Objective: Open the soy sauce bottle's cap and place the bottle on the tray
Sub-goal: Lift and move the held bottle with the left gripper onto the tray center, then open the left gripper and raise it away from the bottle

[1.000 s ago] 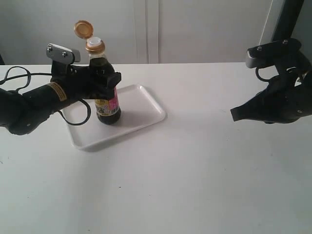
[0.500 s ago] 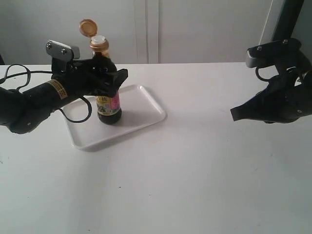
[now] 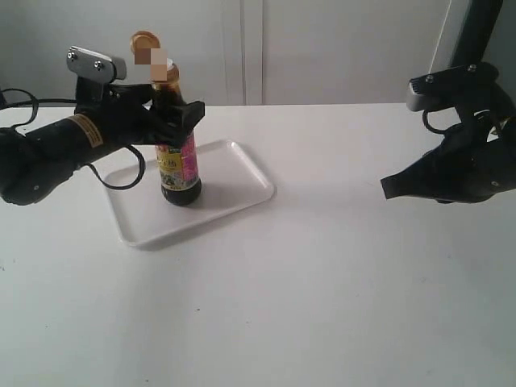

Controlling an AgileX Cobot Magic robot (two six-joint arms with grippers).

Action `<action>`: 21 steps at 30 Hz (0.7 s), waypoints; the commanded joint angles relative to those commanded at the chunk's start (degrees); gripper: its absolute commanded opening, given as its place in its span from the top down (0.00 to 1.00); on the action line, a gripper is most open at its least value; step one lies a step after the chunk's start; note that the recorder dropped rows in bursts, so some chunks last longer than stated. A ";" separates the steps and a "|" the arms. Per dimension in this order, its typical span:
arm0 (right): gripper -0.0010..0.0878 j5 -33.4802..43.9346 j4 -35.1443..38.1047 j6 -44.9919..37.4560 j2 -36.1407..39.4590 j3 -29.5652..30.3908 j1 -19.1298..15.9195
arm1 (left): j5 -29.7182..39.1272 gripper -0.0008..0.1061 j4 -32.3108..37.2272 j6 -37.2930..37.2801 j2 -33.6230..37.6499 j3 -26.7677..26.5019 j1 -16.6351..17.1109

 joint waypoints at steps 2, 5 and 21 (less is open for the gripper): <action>0.99 0.00 0.00 0.00 0.00 0.00 0.00 | 2.09 0.01 0.93 -1.41 -1.24 0.00 0.00; 0.99 0.00 0.00 0.00 0.00 0.00 0.00 | 4.25 0.01 3.98 -3.84 -3.21 0.00 0.00; 0.99 0.00 0.50 0.02 0.00 0.00 0.00 | 23.10 0.01 21.99 -20.38 -13.13 0.00 0.00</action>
